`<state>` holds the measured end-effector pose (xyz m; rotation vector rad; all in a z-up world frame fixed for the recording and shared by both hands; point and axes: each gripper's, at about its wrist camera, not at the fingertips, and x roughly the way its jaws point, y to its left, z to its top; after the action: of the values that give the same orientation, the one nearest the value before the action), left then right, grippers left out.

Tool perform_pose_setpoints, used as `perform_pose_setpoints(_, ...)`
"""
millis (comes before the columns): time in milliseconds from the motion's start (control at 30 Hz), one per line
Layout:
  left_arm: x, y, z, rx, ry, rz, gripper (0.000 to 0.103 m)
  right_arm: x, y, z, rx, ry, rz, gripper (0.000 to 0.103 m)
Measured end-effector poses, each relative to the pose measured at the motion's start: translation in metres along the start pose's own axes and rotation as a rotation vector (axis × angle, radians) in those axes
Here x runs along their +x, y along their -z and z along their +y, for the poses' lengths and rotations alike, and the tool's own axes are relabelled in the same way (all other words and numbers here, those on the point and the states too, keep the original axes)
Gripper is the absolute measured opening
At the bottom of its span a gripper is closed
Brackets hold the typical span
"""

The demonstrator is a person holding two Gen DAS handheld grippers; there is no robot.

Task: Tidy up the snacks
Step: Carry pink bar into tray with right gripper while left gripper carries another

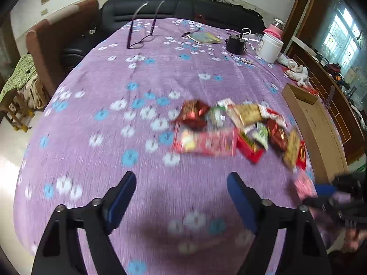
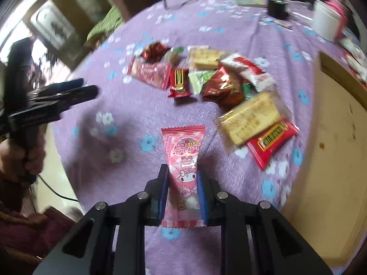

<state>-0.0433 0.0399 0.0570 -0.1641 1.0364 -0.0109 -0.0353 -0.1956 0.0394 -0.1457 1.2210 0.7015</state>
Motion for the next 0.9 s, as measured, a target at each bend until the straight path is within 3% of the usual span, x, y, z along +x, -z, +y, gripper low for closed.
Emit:
perform_pose_setpoints(67, 0.015, -0.02, 0.002, 0.0, 0.011, 0.02, 0.083, -0.012, 0.006, -0.007, 0.047, -0.014, -0.025, 0.022)
perform_pose_setpoints(200, 0.049, -0.051, 0.016, -0.061, 0.048, 0.075, 0.069, -0.029, 0.016, -0.017, 0.085, 0.022, -0.058, 0.023)
perform_pose_setpoints(267, 0.062, -0.057, 0.02, -0.077, 0.056, 0.095, 0.068, -0.038, 0.024, -0.024, 0.126, 0.019, -0.074, 0.023)
perform_pose_setpoints(400, 0.069, -0.046, 0.006, -0.051, 0.134, 0.153, 0.062, -0.045, 0.034, -0.035, 0.169, 0.029, -0.081, 0.023)
perform_pose_setpoints(567, 0.045, 0.001, -0.031, 0.053, 0.26, 0.222, 0.062, -0.054, 0.04, -0.047, 0.195, 0.021, -0.102, 0.023)
perform_pose_setpoints(667, 0.023, 0.017, -0.046, 0.117, 0.248, 0.188, 0.063, -0.06, 0.041, -0.051, 0.205, 0.023, -0.117, 0.023)
perform_pose_setpoints(733, 0.015, 0.017, -0.046, 0.125, 0.238, 0.165, 0.072, -0.063, 0.041, -0.054, 0.214, 0.017, -0.126, 0.023)
perform_pose_setpoints(900, 0.022, 0.012, -0.052, 0.151, 0.185, 0.164, 0.073, -0.068, 0.038, -0.058, 0.218, 0.011, -0.139, 0.023)
